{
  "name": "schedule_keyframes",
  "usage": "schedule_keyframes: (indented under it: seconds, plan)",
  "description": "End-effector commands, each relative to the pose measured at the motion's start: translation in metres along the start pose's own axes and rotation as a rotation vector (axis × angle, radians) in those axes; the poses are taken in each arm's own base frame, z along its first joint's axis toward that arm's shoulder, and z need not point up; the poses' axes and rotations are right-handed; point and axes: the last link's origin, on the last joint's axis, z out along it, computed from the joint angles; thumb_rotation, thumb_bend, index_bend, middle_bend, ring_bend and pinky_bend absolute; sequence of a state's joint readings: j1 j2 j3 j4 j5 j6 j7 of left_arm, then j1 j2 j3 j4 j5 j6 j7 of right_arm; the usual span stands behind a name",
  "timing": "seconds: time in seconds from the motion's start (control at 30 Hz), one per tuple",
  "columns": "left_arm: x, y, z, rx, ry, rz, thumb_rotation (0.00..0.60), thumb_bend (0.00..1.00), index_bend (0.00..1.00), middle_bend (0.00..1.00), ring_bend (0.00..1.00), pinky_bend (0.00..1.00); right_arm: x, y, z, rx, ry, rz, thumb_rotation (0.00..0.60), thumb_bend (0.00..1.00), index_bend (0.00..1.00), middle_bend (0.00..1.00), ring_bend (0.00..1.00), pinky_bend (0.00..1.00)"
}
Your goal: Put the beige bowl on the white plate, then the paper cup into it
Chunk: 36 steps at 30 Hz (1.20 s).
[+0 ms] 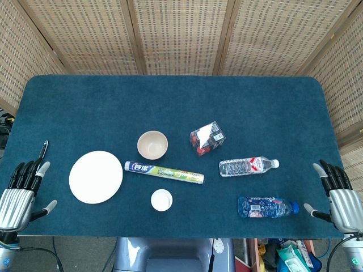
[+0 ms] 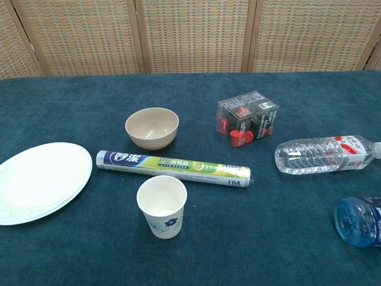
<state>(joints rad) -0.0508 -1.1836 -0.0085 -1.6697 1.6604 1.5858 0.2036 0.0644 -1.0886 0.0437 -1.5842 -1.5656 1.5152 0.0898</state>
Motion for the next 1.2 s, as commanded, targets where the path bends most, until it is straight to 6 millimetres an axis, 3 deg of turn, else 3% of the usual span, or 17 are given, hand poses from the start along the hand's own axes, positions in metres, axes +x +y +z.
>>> schedule_keyframes:
  seconds: [0.03,0.93,1.2]
  plan:
    - [0.000,0.001,-0.001,-0.003,0.002,0.001,0.600,0.16,0.00,0.00,0.00,0.00,0.000,0.000,-0.001,0.001,0.002,0.001,0.600,0.14,0.01,0.00,0.00,0.00]
    - [0.000,0.005,-0.001,-0.022,0.006,-0.004,0.600,0.16,0.00,0.00,0.00,0.00,0.002,0.000,-0.002,0.001,0.012,0.004,0.600,0.14,0.01,0.00,0.00,0.00]
    - [0.007,0.016,0.019,-0.079,0.017,0.002,0.600,0.16,0.08,0.00,0.00,0.00,0.002,0.003,-0.001,-0.008,0.009,0.011,0.600,0.14,0.01,0.00,0.00,0.00]
